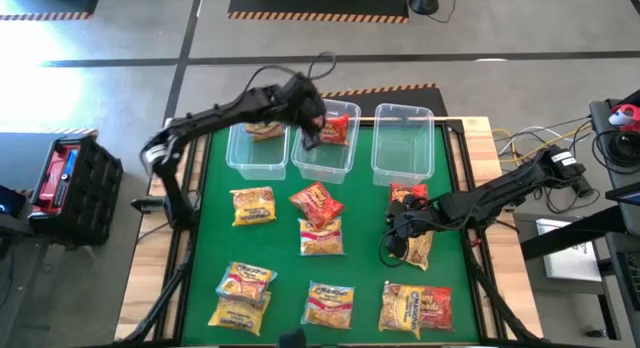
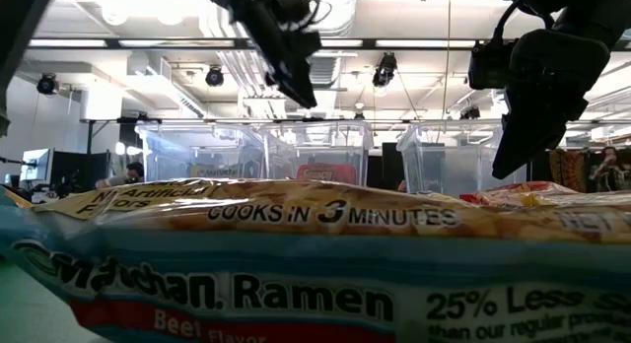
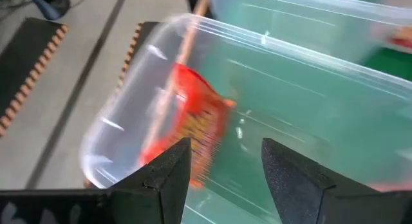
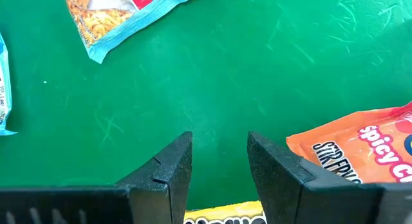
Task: Sort Maruchan noodles
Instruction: Put the top right yellow noodle pack into the top right transparent bin
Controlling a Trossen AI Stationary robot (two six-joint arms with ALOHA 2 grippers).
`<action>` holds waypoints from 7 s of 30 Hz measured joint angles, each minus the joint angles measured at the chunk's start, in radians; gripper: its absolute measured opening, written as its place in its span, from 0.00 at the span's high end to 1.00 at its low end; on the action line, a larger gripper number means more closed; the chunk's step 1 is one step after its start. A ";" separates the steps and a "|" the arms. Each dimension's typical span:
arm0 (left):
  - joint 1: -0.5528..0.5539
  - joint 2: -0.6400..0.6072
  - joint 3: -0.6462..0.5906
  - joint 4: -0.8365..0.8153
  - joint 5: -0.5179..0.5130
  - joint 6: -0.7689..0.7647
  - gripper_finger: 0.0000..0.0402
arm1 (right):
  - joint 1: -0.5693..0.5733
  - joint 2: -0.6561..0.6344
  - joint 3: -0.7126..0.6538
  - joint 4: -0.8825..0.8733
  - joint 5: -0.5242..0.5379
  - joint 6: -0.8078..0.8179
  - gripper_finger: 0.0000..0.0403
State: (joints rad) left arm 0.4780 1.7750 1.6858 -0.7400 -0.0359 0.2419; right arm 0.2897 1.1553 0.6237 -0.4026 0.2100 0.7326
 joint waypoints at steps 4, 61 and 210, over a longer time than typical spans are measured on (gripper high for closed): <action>-0.083 -0.174 -0.215 0.101 -0.030 -0.123 0.57 | 0.000 0.000 0.000 0.000 0.000 0.000 0.65; -1.053 -0.335 -0.831 0.693 -0.558 -1.648 0.36 | 0.000 0.000 0.000 0.046 0.000 0.000 0.65; -0.691 0.295 -0.435 0.818 -0.261 -1.626 0.36 | 0.129 0.293 0.116 0.088 0.099 0.820 0.65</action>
State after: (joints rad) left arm -0.2131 2.0700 1.2503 0.0776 -0.2972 -1.3846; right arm 0.4187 1.4487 0.7393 -0.3145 0.3090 1.5530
